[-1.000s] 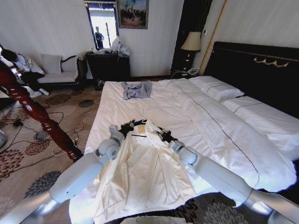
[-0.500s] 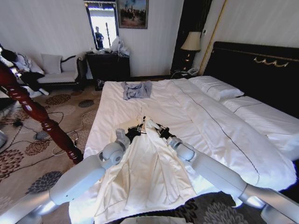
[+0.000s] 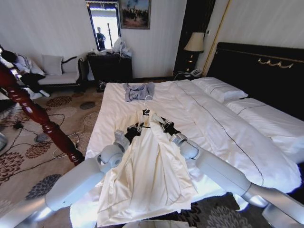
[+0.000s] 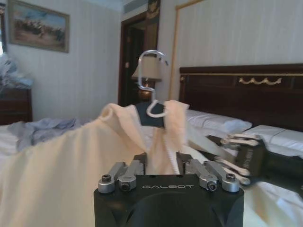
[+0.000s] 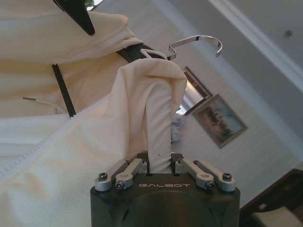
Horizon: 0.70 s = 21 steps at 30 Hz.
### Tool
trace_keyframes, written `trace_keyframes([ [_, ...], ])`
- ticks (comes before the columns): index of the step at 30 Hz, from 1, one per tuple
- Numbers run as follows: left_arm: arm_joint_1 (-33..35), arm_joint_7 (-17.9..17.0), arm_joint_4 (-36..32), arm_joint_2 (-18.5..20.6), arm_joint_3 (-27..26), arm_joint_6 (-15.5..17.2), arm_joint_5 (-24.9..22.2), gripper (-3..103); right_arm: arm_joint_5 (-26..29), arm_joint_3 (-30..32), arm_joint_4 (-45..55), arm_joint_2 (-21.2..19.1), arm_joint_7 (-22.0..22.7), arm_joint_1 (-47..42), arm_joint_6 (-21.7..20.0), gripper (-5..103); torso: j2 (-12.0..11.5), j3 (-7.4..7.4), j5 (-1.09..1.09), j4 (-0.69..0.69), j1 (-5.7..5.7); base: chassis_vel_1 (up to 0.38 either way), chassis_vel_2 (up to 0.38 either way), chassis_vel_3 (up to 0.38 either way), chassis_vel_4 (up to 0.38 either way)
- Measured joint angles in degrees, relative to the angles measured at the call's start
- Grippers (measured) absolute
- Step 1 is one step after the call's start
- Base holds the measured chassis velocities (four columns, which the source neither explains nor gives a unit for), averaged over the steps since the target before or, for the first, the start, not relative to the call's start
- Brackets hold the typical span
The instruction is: Pick up the clothes from the bed and hang them on the clothes hanger.
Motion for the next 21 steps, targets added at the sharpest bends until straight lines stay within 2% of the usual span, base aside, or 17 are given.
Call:
trace_keyframes([
  [4, 0.9, -0.3, -3.0, 0.2, 0.0, 0.5, -0.4, 57, -0.3, 1.3, 0.0, 1.1, 1.5, 0.6, -0.3, 20, 0.0, 0.00, -0.01, 0.00, 0.00, 0.000, 0.000, 0.000, 0.000],
  [5, 0.9, -0.3, -3.0, 0.2, 0.0, 0.5, -0.4, 57, -0.3, 1.3, 0.0, 1.1, 1.5, 0.6, -0.3, 20, 0.0, 0.00, -0.01, 0.00, 0.00, 0.000, 0.000, 0.000, 0.000],
  [7, 1.4, -0.3, -4.5, 0.2, -0.9, 0.5, -0.6, 69, -1.3, 2.0, 0.2, 1.1, 2.0, 0.9, -0.1, 20, 0.0, 0.00, -0.01, -0.01, 0.00, 0.000, 0.000, 0.000, 0.000],
  [8, 1.6, -0.4, -5.1, 0.2, -1.4, 0.5, -0.7, 69, -1.7, 2.4, 0.3, 1.1, 2.3, 0.9, 0.0, 20, 0.0, 0.00, -0.01, -0.02, 0.01, 0.000, 0.000, 0.000, 0.000],
  [11, 1.8, -0.6, -6.5, 0.6, -2.5, 0.4, -1.2, 79, -2.7, 3.5, 0.6, 1.1, 3.0, 0.9, 0.1, 20, 0.0, 0.00, -0.01, -0.02, 0.01, 0.000, 0.000, 0.000, 0.000],
  [14, 2.2, -0.9, -9.9, 3.4, -5.1, 0.2, -1.2, 94, -5.8, 6.2, 2.2, 0.5, 3.7, 0.9, 0.8, 20, 0.0, 0.00, 0.00, -0.01, 0.00, 0.000, 0.000, 0.000, 0.000],
  [19, 2.0, -1.4, -12.8, 6.5, -8.2, -0.1, -1.5, 99, -6.6, 8.1, 4.3, -0.9, 3.9, 1.1, 1.4, 20, 0.0, 0.00, -0.03, -0.01, 0.00, 0.000, 0.000, 0.000, 0.000],
  [21, 1.4, -1.8, -15.0, 9.8, -11.6, -0.4, -2.0, 100, -9.7, 8.9, 5.3, -2.2, 3.9, 1.2, 3.1, 20, 0.0, 0.00, -0.01, -0.02, -0.01, 0.000, 0.000, 0.000, 0.000],
])
